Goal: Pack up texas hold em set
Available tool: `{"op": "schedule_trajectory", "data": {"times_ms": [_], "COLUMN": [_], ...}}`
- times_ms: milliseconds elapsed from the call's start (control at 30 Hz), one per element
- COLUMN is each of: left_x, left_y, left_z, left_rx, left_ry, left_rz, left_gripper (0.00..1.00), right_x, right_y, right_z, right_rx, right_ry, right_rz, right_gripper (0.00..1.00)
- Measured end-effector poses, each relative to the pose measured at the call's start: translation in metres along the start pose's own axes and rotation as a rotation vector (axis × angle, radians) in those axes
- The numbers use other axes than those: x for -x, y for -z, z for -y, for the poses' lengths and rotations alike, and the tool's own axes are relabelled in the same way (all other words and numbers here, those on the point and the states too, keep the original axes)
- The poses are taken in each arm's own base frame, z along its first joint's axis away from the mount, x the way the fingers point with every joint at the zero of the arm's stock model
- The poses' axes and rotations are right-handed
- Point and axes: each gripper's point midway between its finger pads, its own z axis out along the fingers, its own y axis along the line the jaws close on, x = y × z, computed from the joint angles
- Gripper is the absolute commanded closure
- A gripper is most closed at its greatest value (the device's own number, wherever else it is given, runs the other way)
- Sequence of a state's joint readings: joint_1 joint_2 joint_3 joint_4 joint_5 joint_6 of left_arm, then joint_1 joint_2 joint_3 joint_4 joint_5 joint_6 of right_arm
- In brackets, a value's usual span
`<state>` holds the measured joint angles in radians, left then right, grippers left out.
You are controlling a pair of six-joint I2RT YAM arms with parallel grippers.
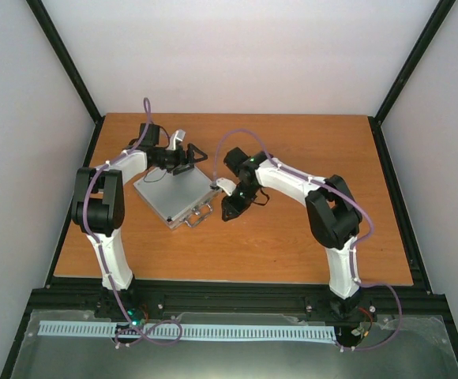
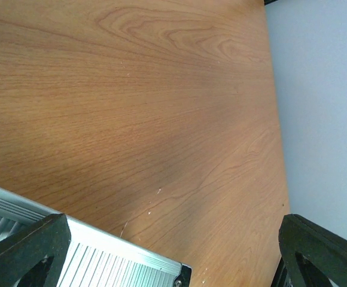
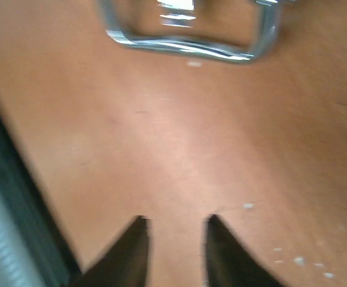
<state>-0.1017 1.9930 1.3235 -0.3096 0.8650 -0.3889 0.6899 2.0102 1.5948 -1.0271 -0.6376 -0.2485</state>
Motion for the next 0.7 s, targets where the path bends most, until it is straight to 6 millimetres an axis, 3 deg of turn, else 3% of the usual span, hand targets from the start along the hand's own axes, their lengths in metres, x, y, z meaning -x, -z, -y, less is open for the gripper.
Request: {"op": "schedule_trajectory", "data": {"times_ms": [100,267,433,700], "left_x": [0.001,0.0,0.0,0.0], "left_y": [0.0,0.0,0.0,0.0], "left_z": [-0.001,-0.001,-0.001,-0.001], "left_rx": [0.007,0.007,0.006,-0.001], "left_ry": [0.0,0.0,0.001,-0.003], "left_rz": [0.002,0.002,0.007,0.012], "left_gripper": [0.0,0.0,0.0,0.0], "right_x": [-0.002,0.006,0.029,0.073], "right_y": [-0.02,-0.044,-0.051,-0.052], "right_z": [0.035,0.047,0.041,0.006], "right_rx": [-0.192,-0.265,-0.248,-0.12], "right_ry": [-0.088,-0.137,-0.126,-0.047], "right_rz": [-0.02,0.067,0.2,0.376], "right_gripper": [0.97,0.97,0.97,0.97]}}
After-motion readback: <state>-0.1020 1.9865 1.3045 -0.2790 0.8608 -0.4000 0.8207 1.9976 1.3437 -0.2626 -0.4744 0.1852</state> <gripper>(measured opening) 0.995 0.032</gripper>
